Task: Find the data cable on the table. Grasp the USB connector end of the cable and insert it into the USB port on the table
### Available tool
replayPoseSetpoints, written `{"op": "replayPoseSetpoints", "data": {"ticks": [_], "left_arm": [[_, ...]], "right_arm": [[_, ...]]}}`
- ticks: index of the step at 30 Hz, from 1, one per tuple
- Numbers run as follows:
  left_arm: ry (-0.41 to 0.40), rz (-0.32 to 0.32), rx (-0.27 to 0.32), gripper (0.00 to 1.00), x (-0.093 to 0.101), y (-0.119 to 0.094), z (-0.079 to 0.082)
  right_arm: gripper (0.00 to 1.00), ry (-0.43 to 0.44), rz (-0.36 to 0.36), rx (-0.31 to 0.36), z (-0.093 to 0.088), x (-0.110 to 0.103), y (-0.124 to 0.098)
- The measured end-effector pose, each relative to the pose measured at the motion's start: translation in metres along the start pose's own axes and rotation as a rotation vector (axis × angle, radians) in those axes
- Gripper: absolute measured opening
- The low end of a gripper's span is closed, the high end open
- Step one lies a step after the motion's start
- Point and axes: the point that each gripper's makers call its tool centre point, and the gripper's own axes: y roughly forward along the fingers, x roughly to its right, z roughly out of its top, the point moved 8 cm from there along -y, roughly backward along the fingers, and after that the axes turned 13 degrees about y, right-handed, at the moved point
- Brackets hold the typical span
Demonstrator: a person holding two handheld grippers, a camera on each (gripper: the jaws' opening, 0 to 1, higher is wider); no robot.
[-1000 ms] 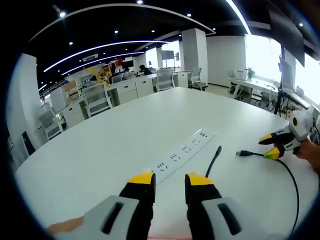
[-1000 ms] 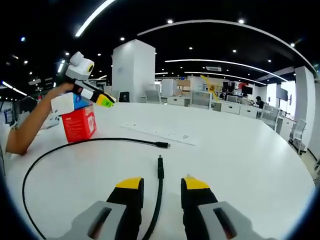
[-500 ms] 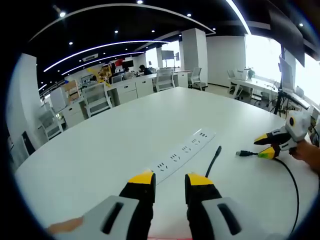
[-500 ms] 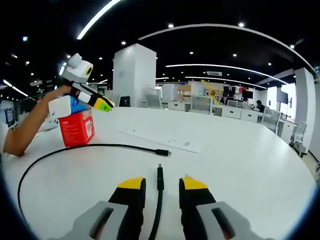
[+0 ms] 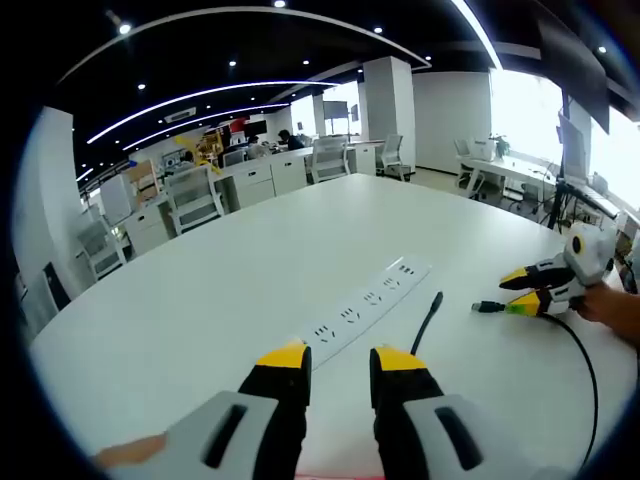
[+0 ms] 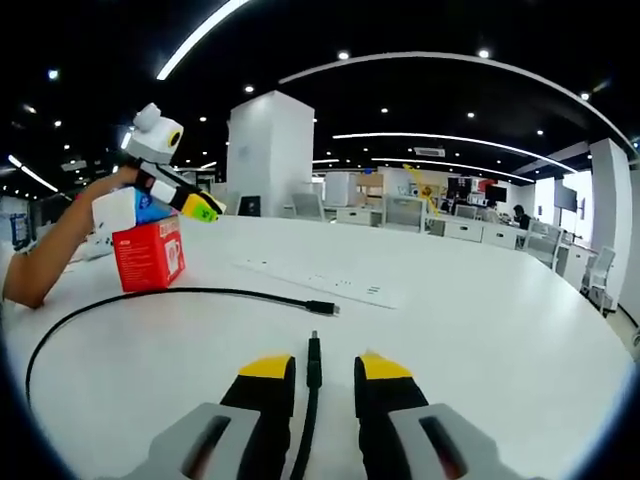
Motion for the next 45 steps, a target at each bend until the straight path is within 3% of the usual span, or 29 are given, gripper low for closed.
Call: {"op": "replayPoseSetpoints", "data": {"ticks": [19,45], "left_arm": [[0.001,-0.001,0.001,0.24,0.0,0.0,0.0],[0.0,0.0,0.003,0.24,-0.001,-0.001,0.0]], "right_arm": [[0.27,-0.033,0.023,0.008,-0.001,-0.004,0.012],[0.29,-0.045,0.023,-0.042,-0.004,-0.005,0.021]]}}
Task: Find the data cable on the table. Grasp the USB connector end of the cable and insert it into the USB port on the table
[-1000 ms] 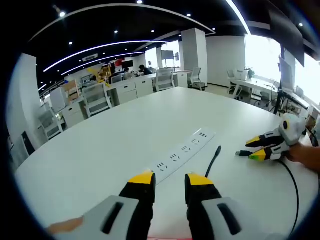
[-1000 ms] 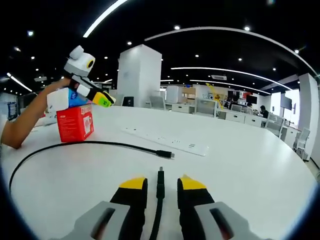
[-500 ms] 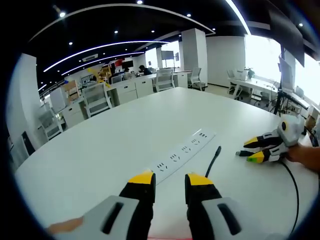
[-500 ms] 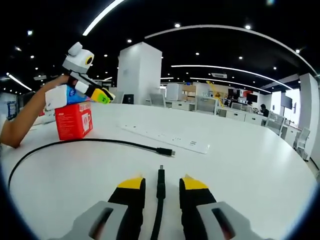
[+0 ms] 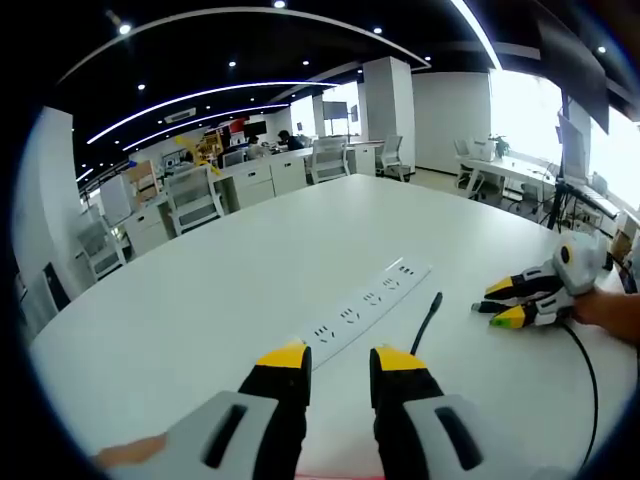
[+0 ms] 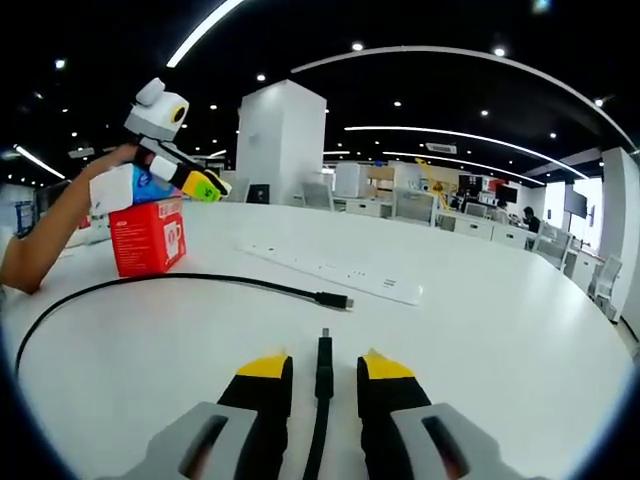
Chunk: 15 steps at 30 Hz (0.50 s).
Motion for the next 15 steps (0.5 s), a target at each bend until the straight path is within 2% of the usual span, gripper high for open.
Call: {"op": "replayPoseSetpoints", "data": {"ticks": [15], "left_arm": [[0.0,0.0,-0.001,0.24,-0.0004,-0.0002,-0.0001]], "right_arm": [[0.26,0.021,0.016,-0.011,-0.0036,-0.0027,0.0026]]}}
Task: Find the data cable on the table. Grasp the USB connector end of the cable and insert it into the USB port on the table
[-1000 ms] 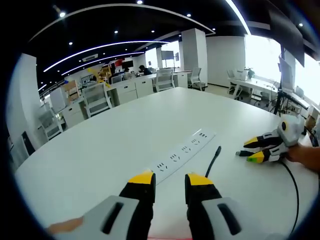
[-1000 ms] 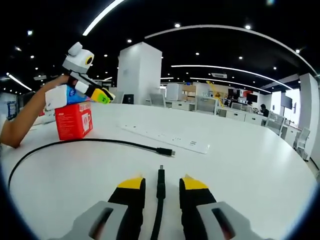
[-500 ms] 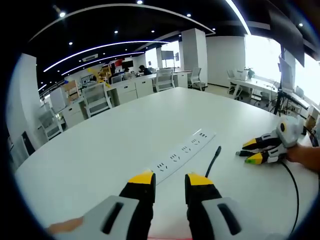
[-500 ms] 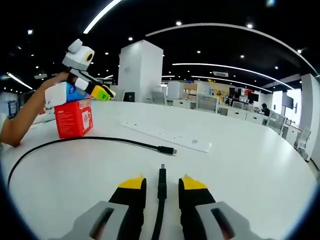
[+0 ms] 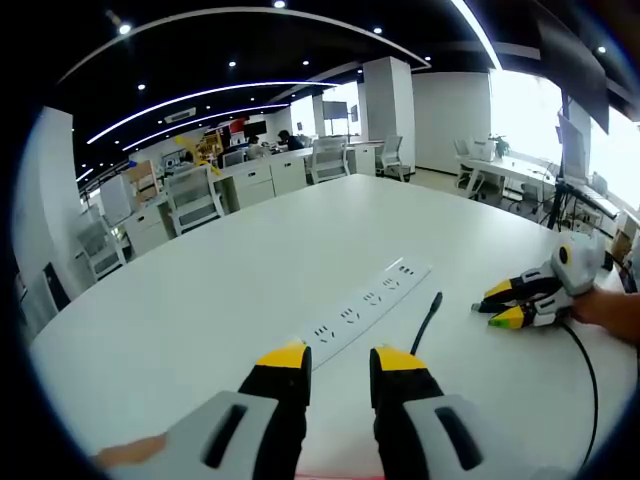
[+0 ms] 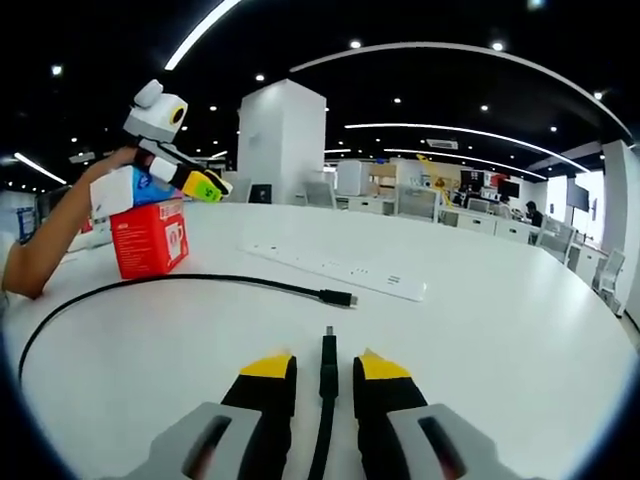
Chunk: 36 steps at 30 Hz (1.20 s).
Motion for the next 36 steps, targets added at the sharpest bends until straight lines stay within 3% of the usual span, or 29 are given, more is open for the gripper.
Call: {"op": "replayPoseSetpoints", "data": {"ticks": [22,36], "left_arm": [[-0.001,0.001,0.003,0.24,0.0,0.0,-0.0005],[-0.002,0.001,0.003,0.24,0.0011,0.0005,-0.0006]], "right_arm": [[0.24,0.015,0.015,0.003,0.001,0.0061,0.0024],[0.16,0.008,0.01,0.004,0.0005,0.0085,0.0013]]}}
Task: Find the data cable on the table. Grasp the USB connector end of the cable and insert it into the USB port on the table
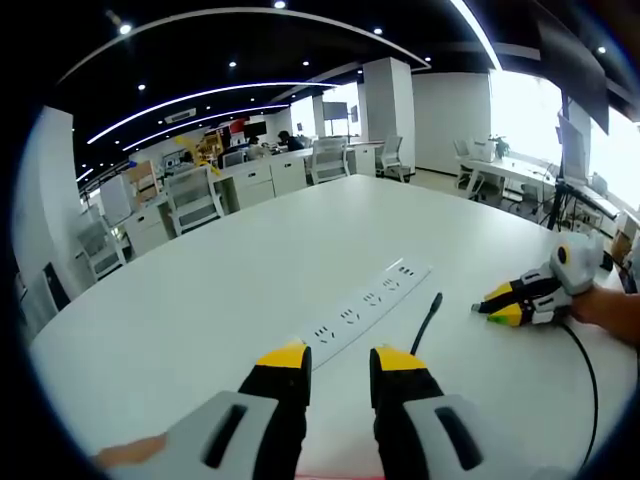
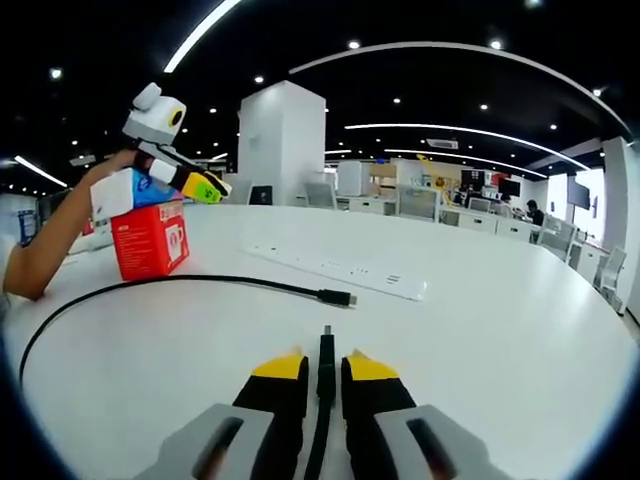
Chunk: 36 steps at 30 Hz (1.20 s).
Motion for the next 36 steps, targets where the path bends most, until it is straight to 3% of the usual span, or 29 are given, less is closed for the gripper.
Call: {"op": "replayPoseSetpoints", "data": {"ticks": [11,36], "left_arm": [[0.0,0.001,0.0,0.24,0.0006,0.0005,0.0002],[0.0,0.0,0.0,0.24,0.0007,0.0,0.0002]], "right_arm": [[0.11,-0.011,0.0,0.001,-0.0007,-0.0003,-0.001],[0.1,-0.004,-0.037,0.003,0.0004,0.0007,-0.0055]]}}
